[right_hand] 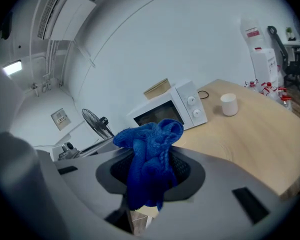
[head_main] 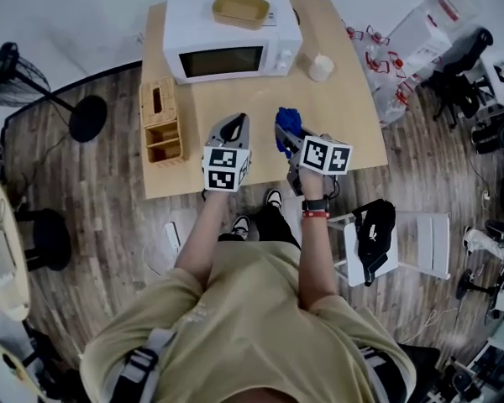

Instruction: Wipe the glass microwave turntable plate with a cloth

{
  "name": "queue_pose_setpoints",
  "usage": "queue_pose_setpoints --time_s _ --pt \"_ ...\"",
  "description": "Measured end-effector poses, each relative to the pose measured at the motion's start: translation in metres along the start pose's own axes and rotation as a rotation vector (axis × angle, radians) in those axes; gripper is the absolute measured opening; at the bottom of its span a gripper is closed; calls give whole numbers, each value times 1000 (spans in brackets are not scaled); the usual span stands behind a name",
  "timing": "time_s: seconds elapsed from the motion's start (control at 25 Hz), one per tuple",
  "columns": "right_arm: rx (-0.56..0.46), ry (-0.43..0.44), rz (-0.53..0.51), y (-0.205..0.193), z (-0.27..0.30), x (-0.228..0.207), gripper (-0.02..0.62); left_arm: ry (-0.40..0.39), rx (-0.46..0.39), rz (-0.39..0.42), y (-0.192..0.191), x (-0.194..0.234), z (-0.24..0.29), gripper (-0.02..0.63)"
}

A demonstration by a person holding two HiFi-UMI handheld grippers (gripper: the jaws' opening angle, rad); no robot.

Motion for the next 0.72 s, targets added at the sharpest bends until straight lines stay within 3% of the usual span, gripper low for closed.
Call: queue_pose_setpoints --time_s 0.36,0.56,0.72 --pt "105 27 11 38 71 -35 140 92 60 -39 -19 32 63 18" --pt "179 2 -10 49 109 -67 140 108 99 -59 -32 39 97 17" --pt "213 5 31 54 137 -87 140 112 130 -73 -43 42 118 18"
Point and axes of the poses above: the fingertips, and each gripper's own axes: z forward along the fingers, x to its left, y out of its top, the point moved 4 cm from there along -z, backward along the fingers, and after that the axes turned 14 degrees about z, right-handed, at the moved point
